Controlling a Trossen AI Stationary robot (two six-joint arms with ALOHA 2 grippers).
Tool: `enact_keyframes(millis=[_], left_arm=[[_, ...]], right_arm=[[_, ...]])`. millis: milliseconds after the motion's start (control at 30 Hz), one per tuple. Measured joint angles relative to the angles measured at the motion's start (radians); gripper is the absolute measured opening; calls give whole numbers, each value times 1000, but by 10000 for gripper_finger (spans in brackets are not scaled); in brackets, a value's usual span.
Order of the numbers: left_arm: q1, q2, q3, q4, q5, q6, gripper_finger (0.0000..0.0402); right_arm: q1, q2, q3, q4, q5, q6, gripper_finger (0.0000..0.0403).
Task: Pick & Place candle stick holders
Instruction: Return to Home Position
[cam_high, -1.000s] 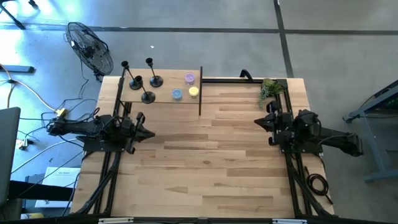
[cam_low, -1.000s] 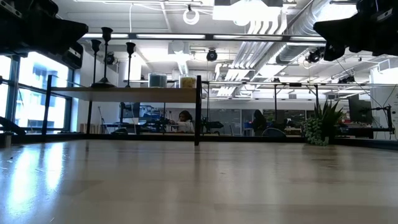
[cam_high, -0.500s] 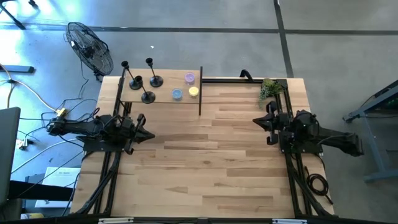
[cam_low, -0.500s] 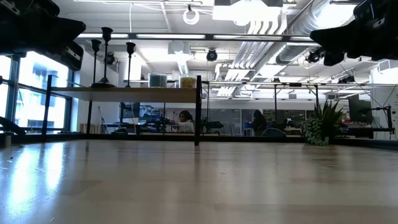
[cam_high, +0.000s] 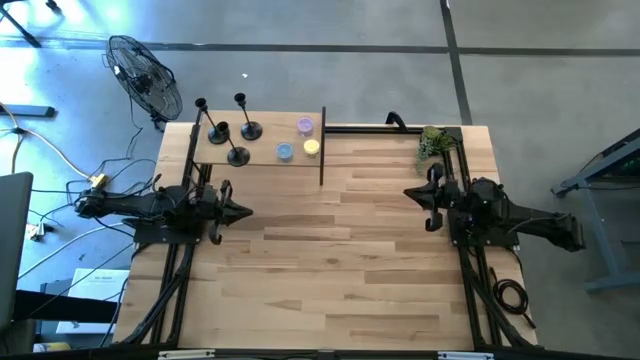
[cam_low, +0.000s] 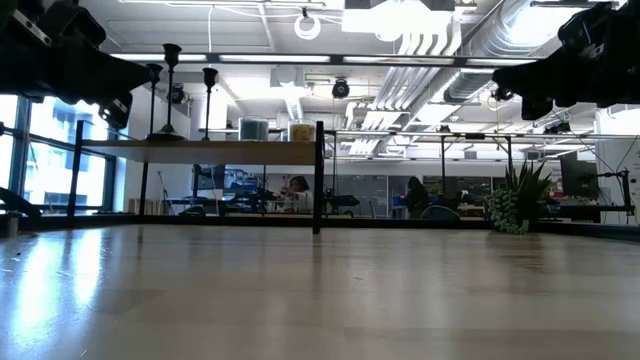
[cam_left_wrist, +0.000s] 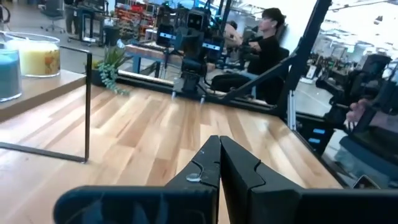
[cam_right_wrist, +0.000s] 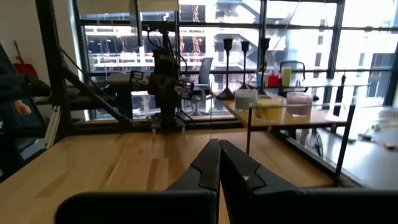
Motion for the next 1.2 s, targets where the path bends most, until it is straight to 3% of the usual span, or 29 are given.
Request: enact_keyframes(millis=[1200], left_arm=[[0, 2, 19, -21, 2, -9, 0]], right_arm=[[0, 1, -1, -14, 0, 8, 0]])
